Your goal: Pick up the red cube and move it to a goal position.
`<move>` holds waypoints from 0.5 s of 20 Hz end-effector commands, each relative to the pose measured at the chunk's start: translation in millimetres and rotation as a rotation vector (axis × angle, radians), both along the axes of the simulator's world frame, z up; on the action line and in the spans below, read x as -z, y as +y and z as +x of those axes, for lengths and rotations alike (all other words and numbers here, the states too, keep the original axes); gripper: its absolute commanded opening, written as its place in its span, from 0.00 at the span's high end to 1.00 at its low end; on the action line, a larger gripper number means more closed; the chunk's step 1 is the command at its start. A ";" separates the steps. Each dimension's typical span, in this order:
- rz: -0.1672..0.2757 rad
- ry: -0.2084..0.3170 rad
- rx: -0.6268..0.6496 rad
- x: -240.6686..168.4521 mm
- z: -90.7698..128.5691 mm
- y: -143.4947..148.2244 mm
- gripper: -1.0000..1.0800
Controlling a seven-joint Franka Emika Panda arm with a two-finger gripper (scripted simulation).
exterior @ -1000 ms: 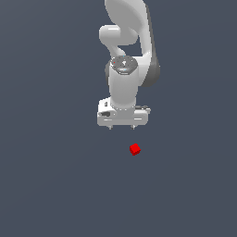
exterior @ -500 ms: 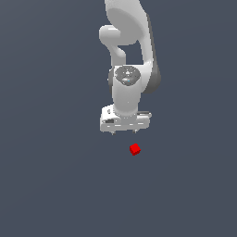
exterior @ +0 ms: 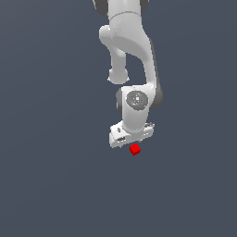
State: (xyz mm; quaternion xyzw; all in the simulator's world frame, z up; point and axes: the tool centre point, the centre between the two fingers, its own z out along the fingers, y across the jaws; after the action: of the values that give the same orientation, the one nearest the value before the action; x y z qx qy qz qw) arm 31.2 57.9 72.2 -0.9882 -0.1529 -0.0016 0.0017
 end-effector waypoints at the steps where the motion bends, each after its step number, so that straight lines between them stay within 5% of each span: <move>1: 0.000 0.000 -0.054 17.3 4.0 8.7 0.04; 10: -0.003 0.002 -0.157 50.4 10.2 25.8 0.04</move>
State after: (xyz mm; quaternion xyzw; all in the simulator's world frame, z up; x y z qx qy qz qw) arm 40.3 82.1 24.9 -0.9745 -0.2245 0.0004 0.0007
